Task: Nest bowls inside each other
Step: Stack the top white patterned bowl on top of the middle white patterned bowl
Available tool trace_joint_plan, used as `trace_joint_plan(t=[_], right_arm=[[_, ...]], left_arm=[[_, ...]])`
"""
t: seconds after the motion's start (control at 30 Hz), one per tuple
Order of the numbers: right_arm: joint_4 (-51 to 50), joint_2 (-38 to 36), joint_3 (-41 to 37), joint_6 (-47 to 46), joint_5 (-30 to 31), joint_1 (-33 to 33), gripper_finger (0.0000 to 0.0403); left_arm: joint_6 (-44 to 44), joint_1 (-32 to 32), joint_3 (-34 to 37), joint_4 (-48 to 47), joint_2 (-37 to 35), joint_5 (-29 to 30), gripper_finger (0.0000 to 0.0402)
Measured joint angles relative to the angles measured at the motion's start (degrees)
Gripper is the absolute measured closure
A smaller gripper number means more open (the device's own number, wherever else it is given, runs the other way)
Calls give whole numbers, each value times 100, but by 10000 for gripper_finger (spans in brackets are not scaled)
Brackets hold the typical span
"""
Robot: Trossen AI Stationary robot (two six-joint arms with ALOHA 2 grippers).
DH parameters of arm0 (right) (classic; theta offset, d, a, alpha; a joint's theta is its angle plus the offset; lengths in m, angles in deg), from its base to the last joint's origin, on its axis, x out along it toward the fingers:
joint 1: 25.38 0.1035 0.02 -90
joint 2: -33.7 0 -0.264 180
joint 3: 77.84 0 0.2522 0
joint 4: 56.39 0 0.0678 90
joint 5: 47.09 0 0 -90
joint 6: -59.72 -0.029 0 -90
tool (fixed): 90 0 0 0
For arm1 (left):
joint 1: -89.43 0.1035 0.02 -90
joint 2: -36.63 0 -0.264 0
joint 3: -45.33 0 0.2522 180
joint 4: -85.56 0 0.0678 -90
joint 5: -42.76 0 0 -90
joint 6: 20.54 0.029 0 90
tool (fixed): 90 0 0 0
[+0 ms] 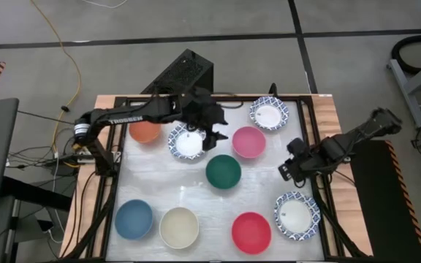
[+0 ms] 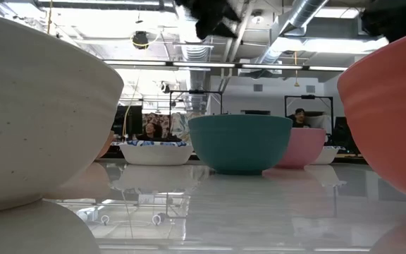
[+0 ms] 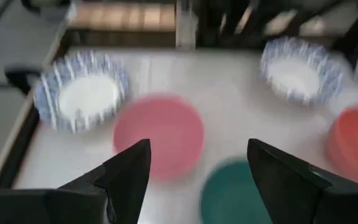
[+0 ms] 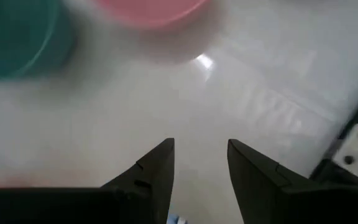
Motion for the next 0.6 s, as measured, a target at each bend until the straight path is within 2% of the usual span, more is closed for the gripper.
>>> trace_joint_plan(t=[0.03,0.1,0.37,0.47,0.6], right_arm=[[4,7,0,22,133,-176,234],[157,20,0,666,317,-531,234],[755,308,0,4868,369,-2092,234],[1192,536,0,6414,337,-2573,234],[1489,940,0,7939,189,-3113,234]], left_arm=[[-24,33,-170,-116,20,-91,145],[-50,73,-323,-331,20,-398,145],[-531,552,-649,-1121,-608,-1994,145],[-525,742,-604,-1597,-861,-2264,145],[-262,988,-597,-2181,-1205,-2373,145]])
